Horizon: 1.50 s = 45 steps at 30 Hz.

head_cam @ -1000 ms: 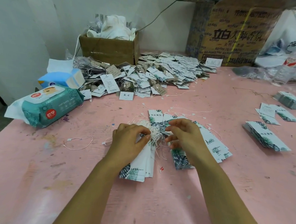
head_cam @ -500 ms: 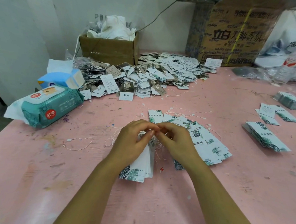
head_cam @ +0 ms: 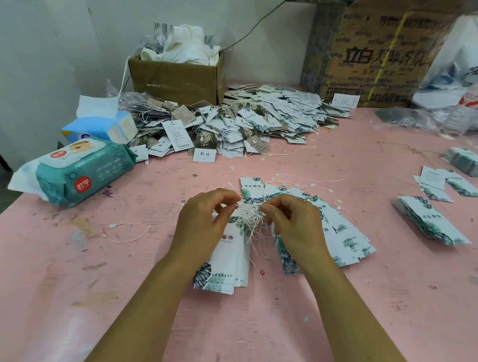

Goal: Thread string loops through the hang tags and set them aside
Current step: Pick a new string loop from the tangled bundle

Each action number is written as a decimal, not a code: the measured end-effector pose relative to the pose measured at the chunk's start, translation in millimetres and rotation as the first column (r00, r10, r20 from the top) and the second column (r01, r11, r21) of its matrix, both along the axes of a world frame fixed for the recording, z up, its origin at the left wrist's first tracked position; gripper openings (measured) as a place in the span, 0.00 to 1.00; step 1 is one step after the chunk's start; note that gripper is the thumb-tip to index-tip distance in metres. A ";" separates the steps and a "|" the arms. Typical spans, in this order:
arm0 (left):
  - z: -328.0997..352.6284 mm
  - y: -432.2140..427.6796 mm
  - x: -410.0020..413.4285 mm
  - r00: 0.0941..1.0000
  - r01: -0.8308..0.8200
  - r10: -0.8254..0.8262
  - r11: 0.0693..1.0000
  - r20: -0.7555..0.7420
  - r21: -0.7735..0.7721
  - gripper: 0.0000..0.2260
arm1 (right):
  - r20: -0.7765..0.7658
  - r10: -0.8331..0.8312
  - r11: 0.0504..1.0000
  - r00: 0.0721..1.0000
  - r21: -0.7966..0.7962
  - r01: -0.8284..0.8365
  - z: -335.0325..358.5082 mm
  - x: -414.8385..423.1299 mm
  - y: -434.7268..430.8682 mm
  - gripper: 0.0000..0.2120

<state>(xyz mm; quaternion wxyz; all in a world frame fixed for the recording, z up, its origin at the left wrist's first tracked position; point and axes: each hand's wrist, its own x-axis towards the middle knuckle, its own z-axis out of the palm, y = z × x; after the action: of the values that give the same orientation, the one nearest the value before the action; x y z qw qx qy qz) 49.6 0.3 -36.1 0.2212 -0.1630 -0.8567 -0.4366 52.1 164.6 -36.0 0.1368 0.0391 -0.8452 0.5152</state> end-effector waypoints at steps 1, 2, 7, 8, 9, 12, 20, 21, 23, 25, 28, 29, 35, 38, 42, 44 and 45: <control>-0.6 -0.9 -0.7 1.000 -0.010 0.010 1.000 -0.009 0.002 0.07 | -0.003 -0.012 1.000 1.000 0.008 0.012 0.4 0.3 0.7 0.06; -0.9 -2.1 -1.4 1.000 -0.023 0.023 1.000 -0.015 0.006 0.07 | -0.011 -0.027 1.000 1.000 0.011 0.027 1.1 0.6 1.6 0.07; -1.8 -8.0 -5.2 0.996 -0.084 0.084 0.996 -0.004 0.044 0.08 | -0.048 -0.088 0.994 0.995 -0.070 0.084 5.9 3.6 3.9 0.12; -2.0 -8.4 -5.6 0.996 -0.088 0.088 0.995 -0.003 0.047 0.08 | -0.046 -0.093 0.994 0.995 -0.068 0.090 6.5 4.0 3.5 0.12; -2.1 -8.5 -5.8 0.996 -0.094 0.094 0.994 0.000 0.052 0.08 | -0.041 -0.098 0.993 0.994 -0.067 0.095 6.7 4.4 3.1 0.12; -2.4 -8.1 -5.4 0.993 -0.118 0.117 0.990 0.021 0.078 0.07 | -0.030 -0.113 0.989 0.993 -0.095 0.109 7.8 5.0 2.4 0.11; -3.3 -8.8 -5.9 0.991 -0.124 0.120 0.989 0.057 0.084 0.03 | -0.022 -0.130 0.944 0.991 -0.309 0.117 11.3 7.6 3.3 0.07; -3.2 -8.7 -6.2 0.992 -0.118 0.114 0.990 0.061 0.077 0.03 | -0.015 -0.122 0.922 0.992 -0.373 0.107 12.0 7.5 3.4 0.06; -2.5 -8.1 -6.2 0.992 -0.096 0.091 0.994 0.086 0.056 0.03 | -0.008 -0.113 0.865 0.994 -0.493 0.094 13.7 7.2 3.4 0.06; -0.8 -9.2 -5.3 0.987 -0.051 0.046 0.998 0.154 0.027 0.05 | -0.010 -0.122 0.802 0.992 -0.590 0.093 15.3 5.5 3.7 0.07; 3.0 -13.3 -2.6 0.945 0.068 -0.047 0.996 0.323 -0.055 0.13 | -0.024 -0.126 0.690 0.992 -0.720 0.070 17.9 2.8 7.4 0.10; 5.2 -14.4 -1.4 0.924 0.101 -0.067 0.992 0.376 -0.072 0.15 | -0.026 -0.128 0.661 0.991 -0.747 0.065 19.2 2.4 9.3 0.10; 6.4 -17.6 -2.1 0.890 0.136 -0.088 0.988 0.447 -0.077 0.18 | 0.003 -0.206 0.541 0.978 -0.833 0.116 23.7 0.3 22.7 0.12; 0.8 -18.2 -4.8 0.912 0.113 -0.078 0.991 0.402 -0.065 0.17 | 0.049 -0.273 0.637 0.961 -0.739 0.219 21.9 -1.3 31.8 0.12; -2.4 -16.5 -6.2 0.934 0.087 -0.073 0.996 0.350 -0.024 0.16 | 0.058 -0.288 0.946 0.956 -0.139 0.294 16.3 -3.6 41.5 0.07; -3.2 -15.8 -6.2 0.942 0.077 -0.073 0.997 0.329 0.002 0.16 | 0.172 -0.232 0.968 0.957 0.132 0.211 12.9 -5.6 44.6 0.08; -3.4 -15.7 -6.2 0.944 0.074 -0.074 0.997 0.321 0.012 0.16 | 0.241 -0.214 0.962 0.946 0.219 0.162 11.5 -5.8 45.8 0.10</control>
<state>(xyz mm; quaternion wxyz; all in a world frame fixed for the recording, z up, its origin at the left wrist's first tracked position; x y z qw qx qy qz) 43.4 -15.4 -39.4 0.0622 -0.1218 -0.8745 -0.4654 46.3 210.5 -24.5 0.0677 -0.0975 -0.9023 0.4145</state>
